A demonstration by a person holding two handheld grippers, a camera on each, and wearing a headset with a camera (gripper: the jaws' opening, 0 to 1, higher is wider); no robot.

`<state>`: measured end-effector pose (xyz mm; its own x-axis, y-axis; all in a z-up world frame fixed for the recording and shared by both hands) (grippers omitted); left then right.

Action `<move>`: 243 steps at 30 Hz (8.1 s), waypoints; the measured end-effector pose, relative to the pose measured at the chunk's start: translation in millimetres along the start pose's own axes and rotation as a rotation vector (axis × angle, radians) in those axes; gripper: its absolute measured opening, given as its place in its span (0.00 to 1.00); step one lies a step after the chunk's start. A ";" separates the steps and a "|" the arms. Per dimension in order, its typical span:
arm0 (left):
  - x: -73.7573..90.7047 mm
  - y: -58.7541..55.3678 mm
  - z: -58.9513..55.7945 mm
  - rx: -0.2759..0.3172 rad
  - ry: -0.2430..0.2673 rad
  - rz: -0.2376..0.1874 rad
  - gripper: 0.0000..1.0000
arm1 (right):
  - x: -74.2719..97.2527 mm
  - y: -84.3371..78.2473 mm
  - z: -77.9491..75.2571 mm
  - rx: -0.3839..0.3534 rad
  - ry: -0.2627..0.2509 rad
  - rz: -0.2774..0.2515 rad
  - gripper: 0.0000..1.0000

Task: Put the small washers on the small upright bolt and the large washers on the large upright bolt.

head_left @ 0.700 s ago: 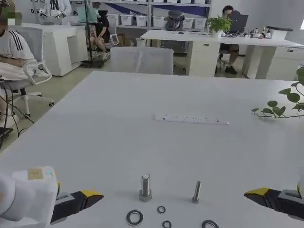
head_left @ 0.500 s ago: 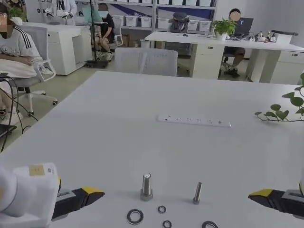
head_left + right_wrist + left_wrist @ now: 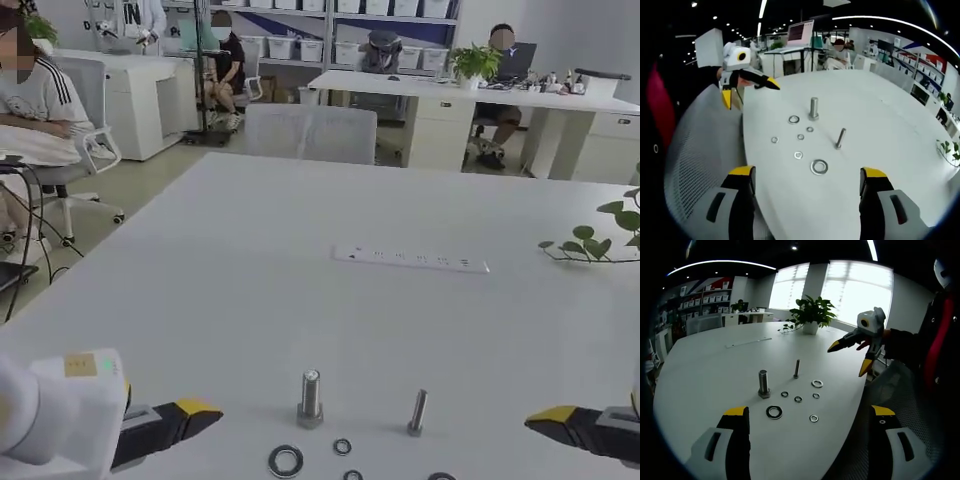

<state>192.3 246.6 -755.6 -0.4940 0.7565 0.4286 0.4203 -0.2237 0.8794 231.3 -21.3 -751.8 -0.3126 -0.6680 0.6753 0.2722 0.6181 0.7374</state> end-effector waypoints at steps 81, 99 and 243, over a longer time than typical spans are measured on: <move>0.7 2.6 -2.7 -0.005 0.018 -0.022 0.98 | -46.4 16.2 -19.7 0.250 0.135 0.365 0.59; 2.6 4.0 -1.3 -0.004 0.029 -0.031 0.98 | -73.8 11.9 -27.7 0.321 0.170 0.509 0.45; 12.9 10.3 0.3 0.000 0.071 -0.087 0.95 | -87.3 151.1 -15.9 0.588 0.201 0.546 0.23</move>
<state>190.5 254.1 -741.0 -0.5815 0.7273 0.3646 0.3737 -0.1593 0.9138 314.2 123.8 -699.1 -0.0903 -0.2377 0.9671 -0.1994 0.9557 0.2163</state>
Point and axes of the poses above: the centre of the closed fingertips' face, and the gripper's own axes: x roughly backward along the fingers, z roughly to its left, y roughly out of its top, the point moved 6 cm from there along x, roughly backward along the fingers
